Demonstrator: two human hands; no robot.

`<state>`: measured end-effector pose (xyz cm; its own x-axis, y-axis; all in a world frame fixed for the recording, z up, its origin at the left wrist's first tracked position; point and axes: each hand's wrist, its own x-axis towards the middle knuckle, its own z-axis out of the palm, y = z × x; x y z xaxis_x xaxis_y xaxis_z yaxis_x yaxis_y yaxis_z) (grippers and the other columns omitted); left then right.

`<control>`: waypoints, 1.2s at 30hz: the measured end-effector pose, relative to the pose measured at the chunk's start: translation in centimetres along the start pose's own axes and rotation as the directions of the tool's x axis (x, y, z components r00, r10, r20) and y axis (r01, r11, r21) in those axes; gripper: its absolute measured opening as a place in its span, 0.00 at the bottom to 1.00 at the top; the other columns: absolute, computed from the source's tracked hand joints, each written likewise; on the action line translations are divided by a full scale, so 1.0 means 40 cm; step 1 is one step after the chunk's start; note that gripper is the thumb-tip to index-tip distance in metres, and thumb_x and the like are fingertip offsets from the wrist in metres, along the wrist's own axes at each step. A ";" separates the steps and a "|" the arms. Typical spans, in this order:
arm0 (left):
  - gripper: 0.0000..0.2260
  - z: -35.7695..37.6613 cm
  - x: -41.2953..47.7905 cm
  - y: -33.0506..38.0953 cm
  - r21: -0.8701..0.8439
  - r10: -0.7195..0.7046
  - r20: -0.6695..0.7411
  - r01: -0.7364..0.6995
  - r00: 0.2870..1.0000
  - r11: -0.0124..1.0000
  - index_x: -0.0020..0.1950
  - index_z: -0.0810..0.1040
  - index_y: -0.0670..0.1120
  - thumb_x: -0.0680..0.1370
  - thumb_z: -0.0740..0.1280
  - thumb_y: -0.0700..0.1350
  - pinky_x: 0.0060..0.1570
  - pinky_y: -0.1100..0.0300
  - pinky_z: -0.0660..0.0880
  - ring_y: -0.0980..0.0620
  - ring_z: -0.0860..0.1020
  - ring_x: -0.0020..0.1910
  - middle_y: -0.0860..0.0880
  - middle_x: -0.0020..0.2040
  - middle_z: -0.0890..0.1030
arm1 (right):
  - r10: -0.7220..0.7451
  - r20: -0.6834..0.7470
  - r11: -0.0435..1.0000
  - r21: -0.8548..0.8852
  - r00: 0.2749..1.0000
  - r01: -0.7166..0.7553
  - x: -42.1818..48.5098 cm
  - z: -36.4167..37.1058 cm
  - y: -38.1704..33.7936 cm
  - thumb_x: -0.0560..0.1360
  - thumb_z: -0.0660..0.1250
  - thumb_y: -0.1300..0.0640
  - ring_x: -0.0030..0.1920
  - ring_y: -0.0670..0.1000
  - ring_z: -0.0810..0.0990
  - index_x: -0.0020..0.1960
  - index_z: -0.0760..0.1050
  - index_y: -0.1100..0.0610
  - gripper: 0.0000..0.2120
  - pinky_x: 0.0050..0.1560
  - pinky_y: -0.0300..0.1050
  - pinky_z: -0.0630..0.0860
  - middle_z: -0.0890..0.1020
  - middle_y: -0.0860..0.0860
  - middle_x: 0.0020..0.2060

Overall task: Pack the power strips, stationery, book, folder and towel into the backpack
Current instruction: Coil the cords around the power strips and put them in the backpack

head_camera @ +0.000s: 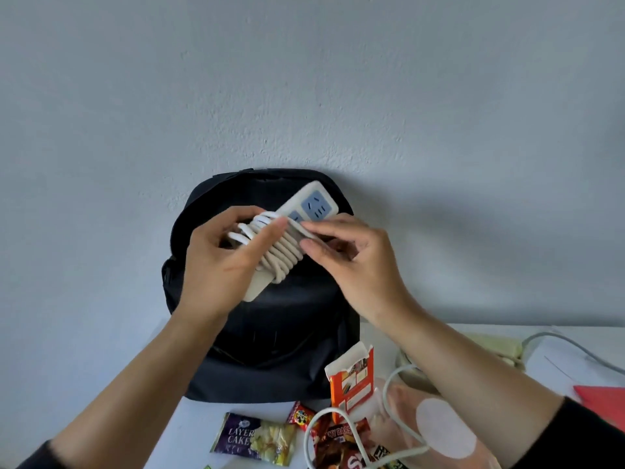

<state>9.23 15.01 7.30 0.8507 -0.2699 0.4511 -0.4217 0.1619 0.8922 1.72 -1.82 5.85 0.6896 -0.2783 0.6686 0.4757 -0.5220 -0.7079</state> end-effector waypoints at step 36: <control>0.16 -0.192 0.271 -0.237 0.662 0.234 0.406 -0.461 0.883 0.591 0.49 0.83 0.54 0.79 0.63 0.63 0.47 0.58 0.77 0.56 0.79 0.43 0.60 0.52 0.73 | 0.126 0.009 0.979 -0.165 0.992 -0.123 0.261 0.130 0.140 0.72 0.74 0.40 0.50 0.40 0.82 0.59 0.72 0.46 0.21 0.53 0.38 0.76 0.83 0.39 0.47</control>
<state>24.85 17.83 3.53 0.5251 -0.5859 0.6173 -0.8493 -0.4077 0.3354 14.43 -3.48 7.68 0.7490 -0.3344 0.5719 0.2910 -0.6094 -0.7375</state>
